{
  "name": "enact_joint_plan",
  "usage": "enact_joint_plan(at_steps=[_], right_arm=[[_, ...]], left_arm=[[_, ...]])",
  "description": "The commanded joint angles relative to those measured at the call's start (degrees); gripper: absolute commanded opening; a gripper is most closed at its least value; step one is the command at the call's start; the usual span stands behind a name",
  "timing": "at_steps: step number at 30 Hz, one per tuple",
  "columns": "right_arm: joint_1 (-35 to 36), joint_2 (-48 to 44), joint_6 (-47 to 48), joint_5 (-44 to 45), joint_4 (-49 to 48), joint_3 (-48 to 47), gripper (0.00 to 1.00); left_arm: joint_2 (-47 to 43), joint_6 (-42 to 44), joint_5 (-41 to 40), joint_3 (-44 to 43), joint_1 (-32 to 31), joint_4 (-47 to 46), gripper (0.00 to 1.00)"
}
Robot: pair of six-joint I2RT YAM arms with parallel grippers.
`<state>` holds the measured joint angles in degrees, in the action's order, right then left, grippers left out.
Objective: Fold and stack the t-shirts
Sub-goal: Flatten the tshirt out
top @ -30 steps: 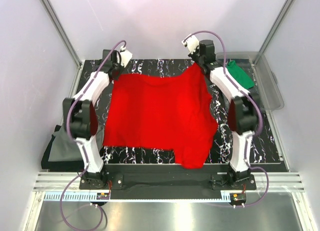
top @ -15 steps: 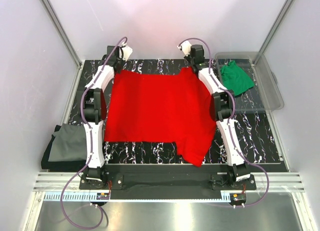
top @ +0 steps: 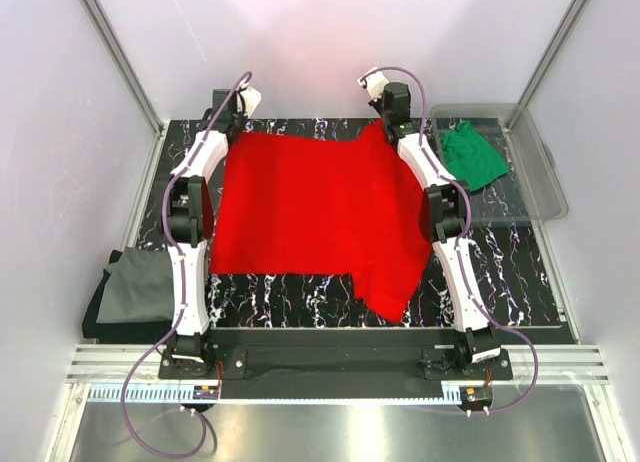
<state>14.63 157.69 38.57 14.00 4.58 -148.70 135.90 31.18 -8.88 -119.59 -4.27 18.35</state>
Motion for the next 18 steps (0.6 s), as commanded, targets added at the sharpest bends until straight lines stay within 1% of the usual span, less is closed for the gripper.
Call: enact_joint_plan(at_steps=[1,6,9,10,15,18], right_arm=[[-0.57,-1.15,-0.16,0.77,-3.52,-1.24,0.0],[-0.75,-3.61,1.69,0.86,-2.65,3.76,0.0],[-1.36,-5.1,-1.2,-2.22,5.15,2.28,0.0],[-1.36,-5.63,-1.47,-2.22,5.79,2.63,0.0],[-1.36,-10.72,-1.57,-4.5,6.93,7.8,0.0],[-1.36,-11.17,-1.04,-4.51,7.2,7.73,0.0]], left_arm=[[-3.97,-0.33,-2.01,0.49,0.58,-3.94,0.0],[-7.83,0.81,-2.28,4.45,0.76,-4.2,0.0],[-10.03,1.51,-0.87,7.08,0.76,-3.59,0.0],[-10.47,1.6,-0.61,8.05,0.67,-3.41,0.0],[-12.23,2.31,-0.96,9.11,1.02,-2.26,0.0],[-12.41,2.57,-1.57,10.08,1.11,-3.23,0.0]])
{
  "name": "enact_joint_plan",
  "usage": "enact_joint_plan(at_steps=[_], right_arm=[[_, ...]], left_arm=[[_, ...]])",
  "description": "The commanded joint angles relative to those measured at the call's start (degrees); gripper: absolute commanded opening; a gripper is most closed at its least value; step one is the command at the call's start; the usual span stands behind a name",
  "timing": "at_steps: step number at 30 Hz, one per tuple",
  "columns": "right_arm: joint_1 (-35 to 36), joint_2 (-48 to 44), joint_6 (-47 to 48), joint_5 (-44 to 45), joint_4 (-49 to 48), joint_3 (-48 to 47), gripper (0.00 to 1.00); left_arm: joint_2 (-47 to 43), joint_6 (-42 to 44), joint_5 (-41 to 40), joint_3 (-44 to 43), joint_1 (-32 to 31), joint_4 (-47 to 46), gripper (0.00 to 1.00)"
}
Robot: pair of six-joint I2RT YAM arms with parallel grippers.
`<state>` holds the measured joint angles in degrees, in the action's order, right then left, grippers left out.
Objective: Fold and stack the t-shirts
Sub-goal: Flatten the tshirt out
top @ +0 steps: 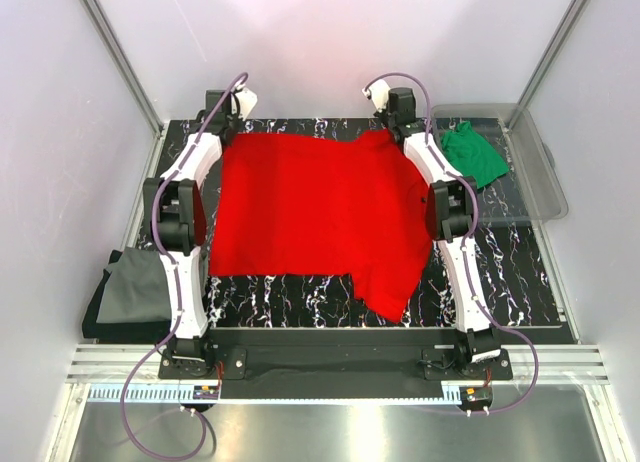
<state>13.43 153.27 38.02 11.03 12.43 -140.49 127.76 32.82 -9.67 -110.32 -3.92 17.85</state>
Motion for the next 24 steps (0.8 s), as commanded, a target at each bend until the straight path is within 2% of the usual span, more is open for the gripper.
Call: enact_joint_plan(at_steps=[1,24], right_arm=[[-0.16,-6.58,-0.23,-1.27,-0.65,-0.93,0.0],[0.28,-4.56,0.65,0.14,-0.38,-3.21,0.0]], left_arm=[[-4.19,0.84,-1.05,0.72,0.76,-2.99,0.0],[-8.06,2.51,-2.46,2.48,1.73,-3.17,0.0]])
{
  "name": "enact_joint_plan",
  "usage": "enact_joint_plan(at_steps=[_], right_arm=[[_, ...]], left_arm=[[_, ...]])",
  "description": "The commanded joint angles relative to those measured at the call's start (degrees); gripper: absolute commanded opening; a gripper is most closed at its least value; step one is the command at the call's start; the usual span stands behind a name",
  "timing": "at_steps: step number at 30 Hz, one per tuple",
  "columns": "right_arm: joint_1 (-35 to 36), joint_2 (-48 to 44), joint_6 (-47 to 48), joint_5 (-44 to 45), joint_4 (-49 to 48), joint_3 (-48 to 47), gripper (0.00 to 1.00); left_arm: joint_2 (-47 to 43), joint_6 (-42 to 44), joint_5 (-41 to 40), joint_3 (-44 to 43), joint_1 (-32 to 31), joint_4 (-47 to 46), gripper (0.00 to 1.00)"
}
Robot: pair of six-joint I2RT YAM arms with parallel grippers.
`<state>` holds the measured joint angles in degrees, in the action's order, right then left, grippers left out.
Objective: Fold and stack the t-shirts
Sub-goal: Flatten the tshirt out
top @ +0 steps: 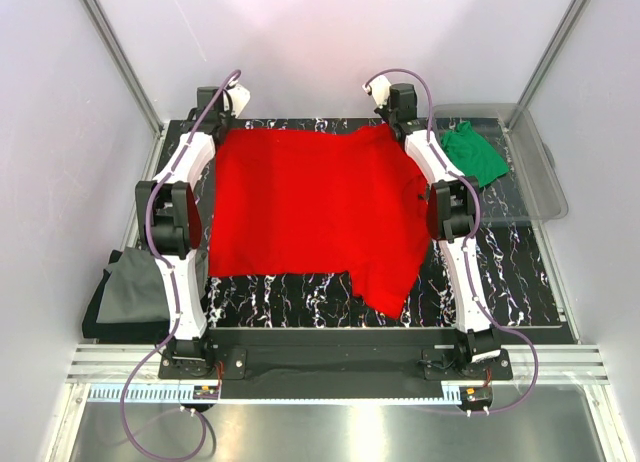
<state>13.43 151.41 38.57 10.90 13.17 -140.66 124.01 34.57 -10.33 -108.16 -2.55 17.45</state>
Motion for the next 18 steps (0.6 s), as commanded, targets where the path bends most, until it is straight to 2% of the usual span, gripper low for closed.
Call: enact_joint_plan(at_steps=[1,8,11,18], right_arm=[[0.37,-2.53,0.11,0.27,-1.21,-3.21,0.0],[0.28,-0.86,0.28,0.79,-1.39,-4.97,0.0],[0.45,-0.85,0.37,1.06,-1.22,-4.89,0.0],[0.46,-8.58,0.46,0.44,-1.65,4.24,0.0]], left_arm=[[-4.12,0.85,-1.89,0.32,0.26,-2.78,0.0],[-3.95,1.64,-2.86,0.4,0.35,-2.78,0.0],[-2.81,2.35,-0.49,-1.6,-0.17,0.81,0.0],[-4.21,0.15,0.75,-0.65,-0.27,2.06,0.0]])
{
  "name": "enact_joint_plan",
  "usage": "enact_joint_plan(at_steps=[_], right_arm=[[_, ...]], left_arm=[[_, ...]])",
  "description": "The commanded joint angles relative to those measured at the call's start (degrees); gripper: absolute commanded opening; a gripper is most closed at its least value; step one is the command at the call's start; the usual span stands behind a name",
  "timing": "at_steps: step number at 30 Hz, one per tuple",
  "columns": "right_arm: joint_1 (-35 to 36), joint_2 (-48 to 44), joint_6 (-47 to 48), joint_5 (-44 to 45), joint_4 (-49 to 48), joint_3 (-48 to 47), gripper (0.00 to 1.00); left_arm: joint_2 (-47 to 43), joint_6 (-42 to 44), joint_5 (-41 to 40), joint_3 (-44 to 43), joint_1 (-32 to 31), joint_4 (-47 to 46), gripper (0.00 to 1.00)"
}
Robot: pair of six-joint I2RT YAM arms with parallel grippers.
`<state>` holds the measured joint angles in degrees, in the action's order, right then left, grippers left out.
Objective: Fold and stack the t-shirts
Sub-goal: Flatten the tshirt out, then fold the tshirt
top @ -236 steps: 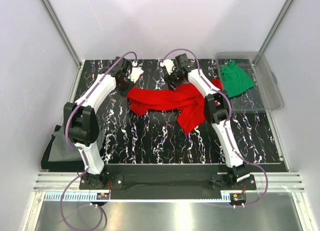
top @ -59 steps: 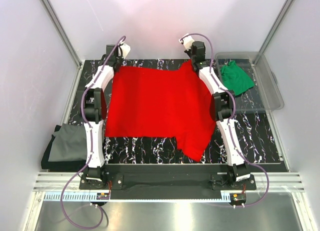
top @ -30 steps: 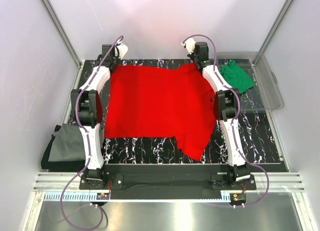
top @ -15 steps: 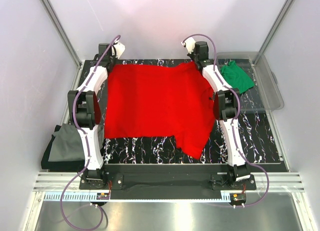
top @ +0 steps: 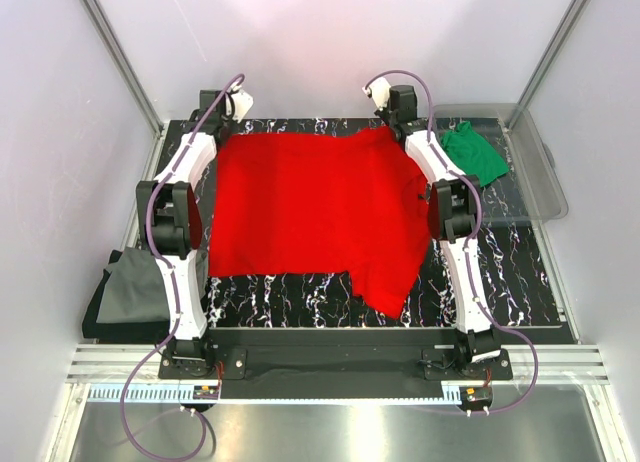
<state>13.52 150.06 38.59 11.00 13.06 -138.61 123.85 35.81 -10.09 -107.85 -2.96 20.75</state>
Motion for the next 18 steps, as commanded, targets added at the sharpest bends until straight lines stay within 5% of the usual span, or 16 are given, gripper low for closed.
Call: enact_joint_plan(at_steps=[1,18], right_arm=[[0.37,-8.8,0.44,0.33,-1.81,3.94,0.0],[0.46,-24.1,-2.11,-0.46,-3.48,22.58,0.0]], left_arm=[[-4.41,-1.62,0.42,-0.35,0.41,-1.76,0.0],[-9.94,-0.75,2.0,8.53,0.5,-5.1,0.0]])
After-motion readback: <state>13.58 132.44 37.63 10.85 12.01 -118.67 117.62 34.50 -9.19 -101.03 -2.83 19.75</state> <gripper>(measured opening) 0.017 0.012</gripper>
